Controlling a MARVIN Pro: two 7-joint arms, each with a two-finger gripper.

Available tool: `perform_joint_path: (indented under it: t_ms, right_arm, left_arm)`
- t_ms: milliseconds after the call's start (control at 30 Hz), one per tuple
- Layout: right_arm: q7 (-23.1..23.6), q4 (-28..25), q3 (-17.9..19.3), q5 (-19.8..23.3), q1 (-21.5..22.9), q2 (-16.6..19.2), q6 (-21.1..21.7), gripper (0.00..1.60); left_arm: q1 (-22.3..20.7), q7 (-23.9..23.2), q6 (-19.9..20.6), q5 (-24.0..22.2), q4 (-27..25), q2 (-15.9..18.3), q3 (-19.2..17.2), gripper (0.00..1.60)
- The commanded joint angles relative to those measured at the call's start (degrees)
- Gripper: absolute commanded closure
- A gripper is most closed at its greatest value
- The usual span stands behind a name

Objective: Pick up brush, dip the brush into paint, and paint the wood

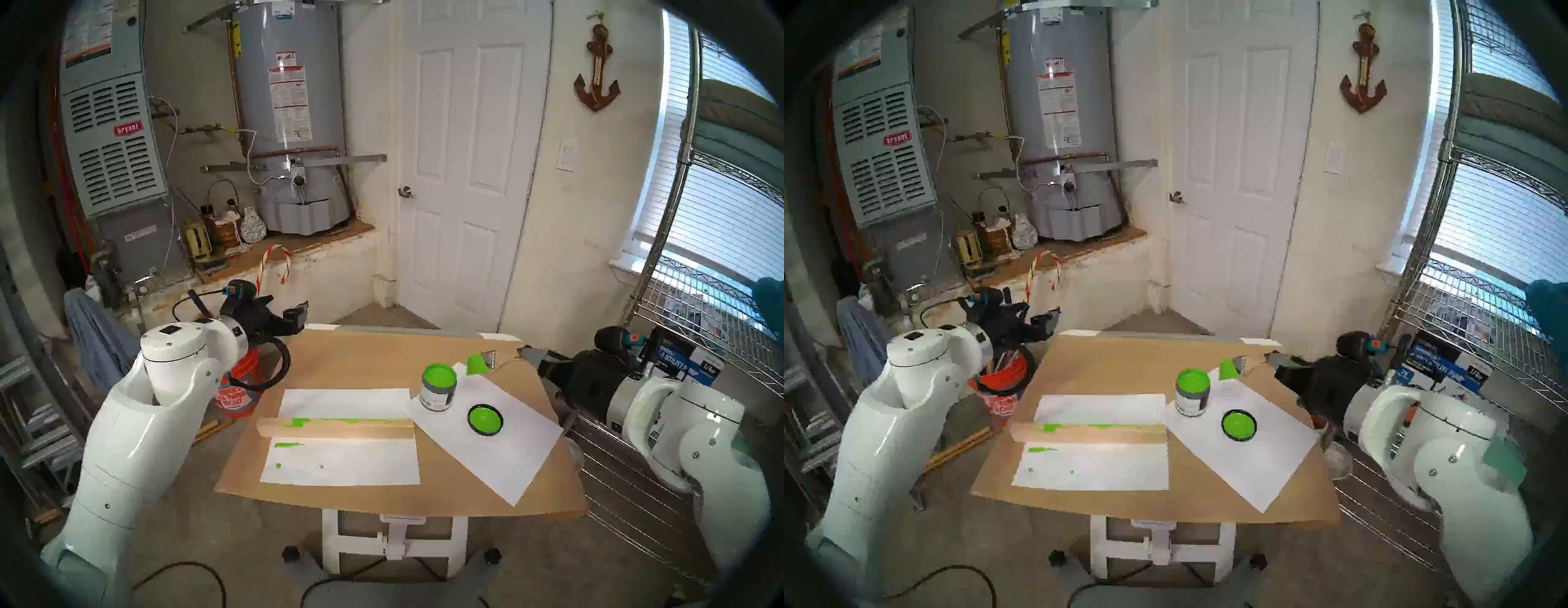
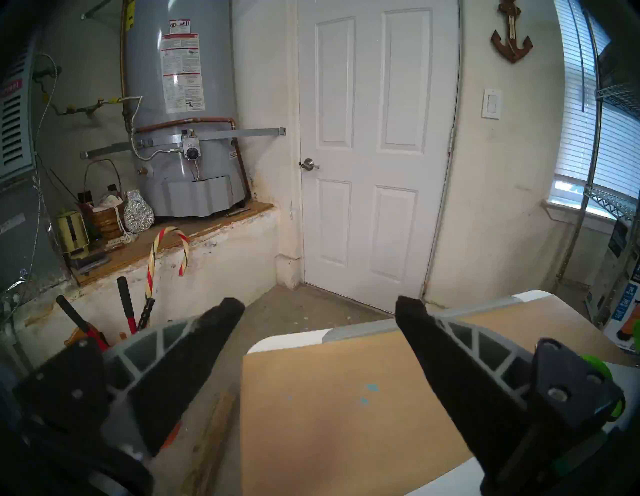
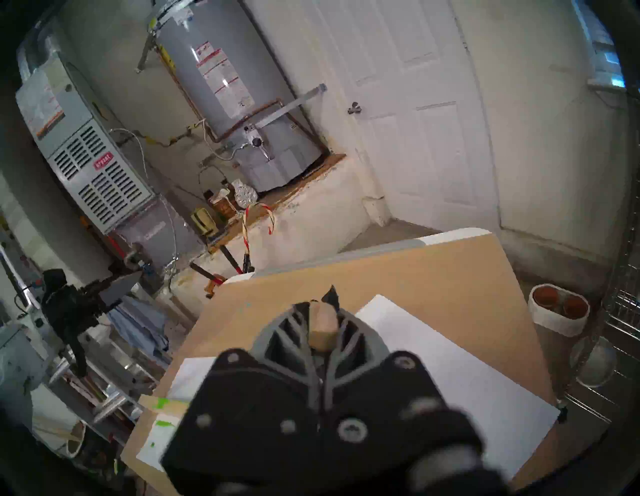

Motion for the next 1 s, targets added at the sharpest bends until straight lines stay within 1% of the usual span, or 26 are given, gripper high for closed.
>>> perform_joint_path:
  t_ms: [0,33,100,233,433,467,500,633,867,900,967]
  right_arm:
    - [-1.42,-1.2,-3.75,-0.79,6.1,3.1,-0.7,1.6]
    - [-2.14,-1.2,-4.92,-0.92,7.37,3.08,-0.35,1.6]
    - [-2.54,-1.2,-5.9,-1.33,7.79,3.68,-0.61,1.6]
    - [-3.91,-1.2,-8.86,-2.33,10.7,4.27,-0.17,1.6]
    - [-5.64,-1.2,-12.11,-3.09,14.05,4.31,0.4,1.6]
    - [-6.24,-1.2,-13.17,-3.15,15.36,4.19,0.78,1.6]
    - [-6.48,-1.2,-13.14,-3.47,14.88,4.24,0.67,1.6]
    - [-7.83,-1.2,-15.99,-4.18,17.73,4.16,1.97,1.6]
    - [-10.56,-1.2,-20.6,-5.13,22.21,2.41,4.68,1.6]
    - [-10.43,-1.2,-20.51,-5.56,21.75,2.13,4.98,1.6]
    - [-11.55,-1.2,-22.33,-5.88,23.43,1.61,5.93,1.6]
  left_arm:
    - [-0.57,0.0,-0.17,-0.06,-0.88,0.11,-0.46,0.0]
    - [-0.57,0.0,-0.17,-0.06,-0.88,0.11,-0.47,0.0]
    - [-0.57,0.0,-0.17,-0.06,-0.88,0.11,-0.47,0.0]
    - [-0.57,0.0,-0.17,-0.06,-0.88,0.11,-0.47,0.0]
    - [-0.57,0.0,-0.17,-0.06,-0.88,0.11,-0.47,0.0]
    - [-0.57,0.01,-0.17,-0.06,-0.88,0.11,-0.47,0.0]
    - [-0.57,0.01,-0.16,-0.07,-0.89,0.11,-0.47,0.0]
    - [-0.56,0.01,-0.16,-0.07,-0.9,0.1,-0.48,0.0]
    - [-0.56,0.02,-0.15,-0.07,-0.91,0.1,-0.49,0.0]
    - [-0.56,0.02,-0.15,-0.07,-0.91,0.1,-0.49,0.0]
    - [-0.56,0.02,-0.15,-0.07,-0.92,0.1,-0.49,0.0]
